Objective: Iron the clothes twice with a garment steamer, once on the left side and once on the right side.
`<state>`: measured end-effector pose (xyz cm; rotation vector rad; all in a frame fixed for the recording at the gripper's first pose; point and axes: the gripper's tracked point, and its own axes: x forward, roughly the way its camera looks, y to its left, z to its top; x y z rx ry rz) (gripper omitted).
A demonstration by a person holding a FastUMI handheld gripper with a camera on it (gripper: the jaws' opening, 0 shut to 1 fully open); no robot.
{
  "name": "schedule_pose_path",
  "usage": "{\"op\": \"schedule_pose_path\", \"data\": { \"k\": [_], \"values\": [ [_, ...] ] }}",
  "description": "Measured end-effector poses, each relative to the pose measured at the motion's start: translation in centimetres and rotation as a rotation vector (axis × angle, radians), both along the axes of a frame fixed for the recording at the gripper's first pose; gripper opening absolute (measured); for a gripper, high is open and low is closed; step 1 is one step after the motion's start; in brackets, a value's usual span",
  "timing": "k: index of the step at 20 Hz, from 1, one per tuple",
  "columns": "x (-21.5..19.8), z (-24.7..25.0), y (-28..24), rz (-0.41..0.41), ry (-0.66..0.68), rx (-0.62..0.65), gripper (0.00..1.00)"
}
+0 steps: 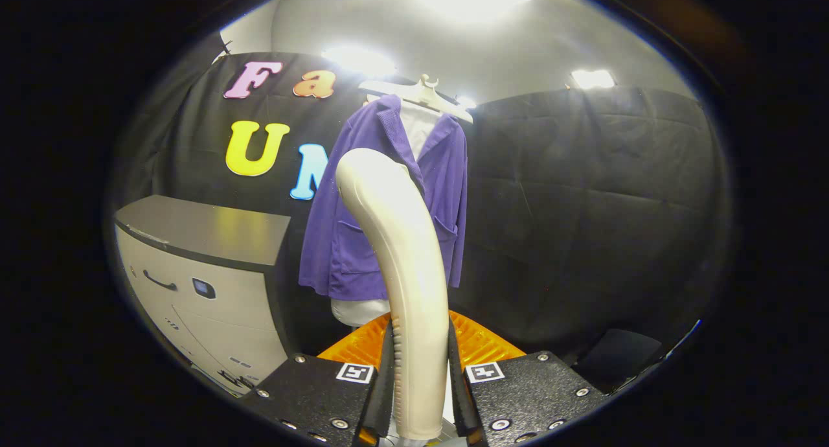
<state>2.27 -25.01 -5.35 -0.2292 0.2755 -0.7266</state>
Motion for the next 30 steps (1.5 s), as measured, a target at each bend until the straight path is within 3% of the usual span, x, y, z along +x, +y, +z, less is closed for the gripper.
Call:
{"op": "schedule_pose_path", "data": {
  "k": [8, 15, 30],
  "values": [
    [-0.5, 1.9, 10.3, 0.141, -0.078, 0.066, 0.37],
    [0.5, 2.1, 14.9, 0.282, -0.126, 0.136, 0.37],
    [0.6, 1.7, 14.2, 0.248, -0.147, 0.18, 0.37]
  ]
}}
